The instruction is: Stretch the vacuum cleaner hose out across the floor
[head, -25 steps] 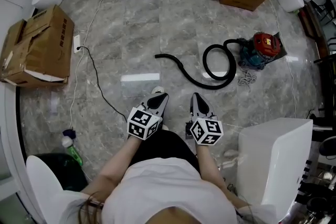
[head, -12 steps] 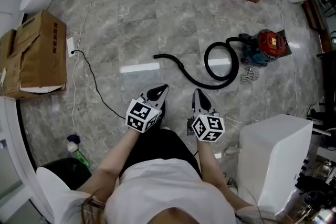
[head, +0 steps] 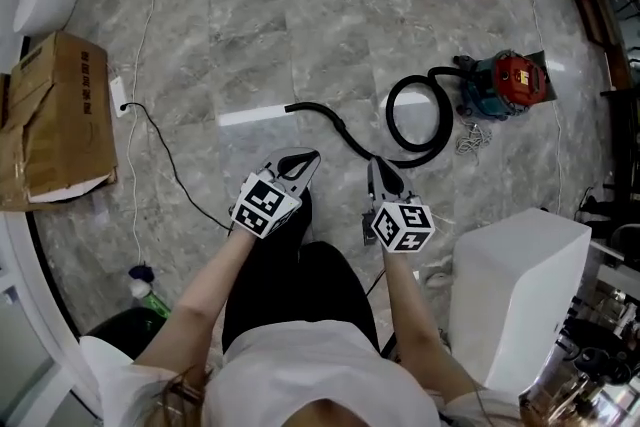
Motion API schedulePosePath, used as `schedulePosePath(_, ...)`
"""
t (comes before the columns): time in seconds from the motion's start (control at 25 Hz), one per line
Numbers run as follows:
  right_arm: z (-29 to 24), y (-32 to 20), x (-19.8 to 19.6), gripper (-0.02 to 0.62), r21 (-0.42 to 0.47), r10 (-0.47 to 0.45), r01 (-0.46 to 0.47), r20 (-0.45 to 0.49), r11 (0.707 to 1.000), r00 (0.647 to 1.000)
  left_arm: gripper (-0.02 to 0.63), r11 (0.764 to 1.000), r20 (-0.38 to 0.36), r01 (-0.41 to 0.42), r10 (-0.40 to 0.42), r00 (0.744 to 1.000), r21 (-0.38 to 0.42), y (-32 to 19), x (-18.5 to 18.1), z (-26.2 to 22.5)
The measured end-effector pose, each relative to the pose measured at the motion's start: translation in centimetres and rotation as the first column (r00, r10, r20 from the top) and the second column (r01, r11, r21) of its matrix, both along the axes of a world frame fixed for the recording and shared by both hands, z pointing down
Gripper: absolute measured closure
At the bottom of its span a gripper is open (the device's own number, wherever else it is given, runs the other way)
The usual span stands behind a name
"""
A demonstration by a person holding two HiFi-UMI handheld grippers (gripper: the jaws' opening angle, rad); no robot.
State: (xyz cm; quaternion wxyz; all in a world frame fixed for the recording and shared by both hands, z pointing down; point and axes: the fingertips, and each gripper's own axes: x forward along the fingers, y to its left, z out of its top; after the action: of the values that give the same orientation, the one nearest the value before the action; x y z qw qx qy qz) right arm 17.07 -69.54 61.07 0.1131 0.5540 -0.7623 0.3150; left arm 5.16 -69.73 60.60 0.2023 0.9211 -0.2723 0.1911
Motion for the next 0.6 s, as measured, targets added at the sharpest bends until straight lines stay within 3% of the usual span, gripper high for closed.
schedulePosePath(0.36, 4.3, -5.2, -0.7, 0.580, 0.021, -0.118, 0.119, -0.053, 0.993, 0.992, 0.597, 0.997, 0.032, -0.061, 0.062, 0.998, -0.049, -4.8, 1.6, 5.5)
schedulePosePath(0.6, 8.0, -6.5, -0.7, 0.580, 0.030, -0.181, 0.181, -0.004, 0.983, 0.983, 0.597, 0.992, 0.040, -0.104, 0.107, 0.993, -0.072, -5.5, 3.3, 10.3)
